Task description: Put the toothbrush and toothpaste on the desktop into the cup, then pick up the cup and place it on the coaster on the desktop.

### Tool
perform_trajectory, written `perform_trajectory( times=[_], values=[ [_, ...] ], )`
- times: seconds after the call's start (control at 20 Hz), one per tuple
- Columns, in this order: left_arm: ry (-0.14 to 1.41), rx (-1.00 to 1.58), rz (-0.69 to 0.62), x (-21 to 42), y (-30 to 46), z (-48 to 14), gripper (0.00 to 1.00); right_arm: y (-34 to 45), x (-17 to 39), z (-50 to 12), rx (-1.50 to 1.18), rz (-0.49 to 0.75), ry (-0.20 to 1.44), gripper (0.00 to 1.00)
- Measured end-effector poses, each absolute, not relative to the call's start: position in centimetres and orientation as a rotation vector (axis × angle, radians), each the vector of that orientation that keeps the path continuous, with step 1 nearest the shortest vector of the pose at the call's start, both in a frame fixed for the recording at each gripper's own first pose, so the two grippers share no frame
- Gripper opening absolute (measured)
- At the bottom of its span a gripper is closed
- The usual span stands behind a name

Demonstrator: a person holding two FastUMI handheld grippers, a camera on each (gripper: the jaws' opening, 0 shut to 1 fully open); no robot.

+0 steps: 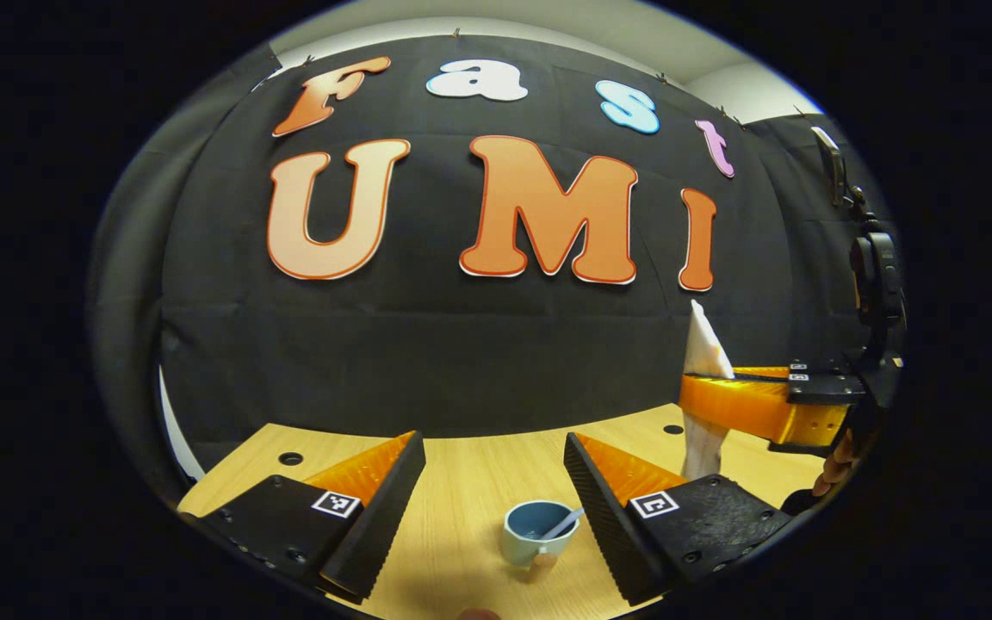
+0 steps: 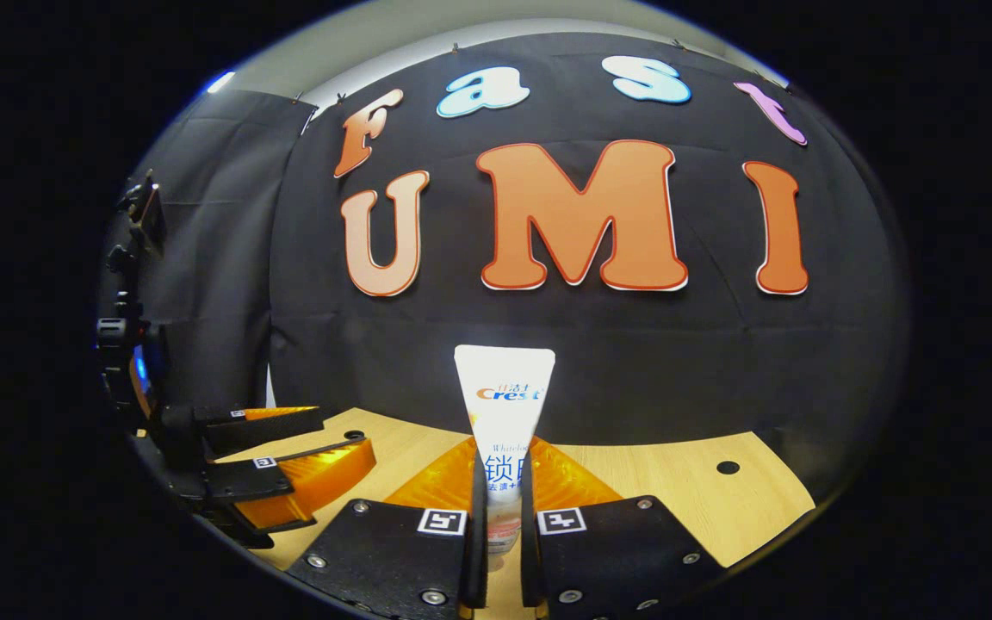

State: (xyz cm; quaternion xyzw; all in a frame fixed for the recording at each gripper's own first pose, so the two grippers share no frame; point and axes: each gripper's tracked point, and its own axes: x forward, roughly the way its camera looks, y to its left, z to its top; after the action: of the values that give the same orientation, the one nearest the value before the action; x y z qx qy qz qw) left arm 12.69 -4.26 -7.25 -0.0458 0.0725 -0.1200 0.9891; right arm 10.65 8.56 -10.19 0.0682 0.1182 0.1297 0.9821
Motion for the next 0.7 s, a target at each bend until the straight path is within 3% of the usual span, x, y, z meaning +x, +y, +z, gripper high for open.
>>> perform_trajectory(
  times=[0.7],
  values=[
    [0.13,-0.052,-0.178,6.0,2.4,-8.7,0.97,16.1,16.0,-13.9,0.127,0.301,0.126,0.16]
  ],
)
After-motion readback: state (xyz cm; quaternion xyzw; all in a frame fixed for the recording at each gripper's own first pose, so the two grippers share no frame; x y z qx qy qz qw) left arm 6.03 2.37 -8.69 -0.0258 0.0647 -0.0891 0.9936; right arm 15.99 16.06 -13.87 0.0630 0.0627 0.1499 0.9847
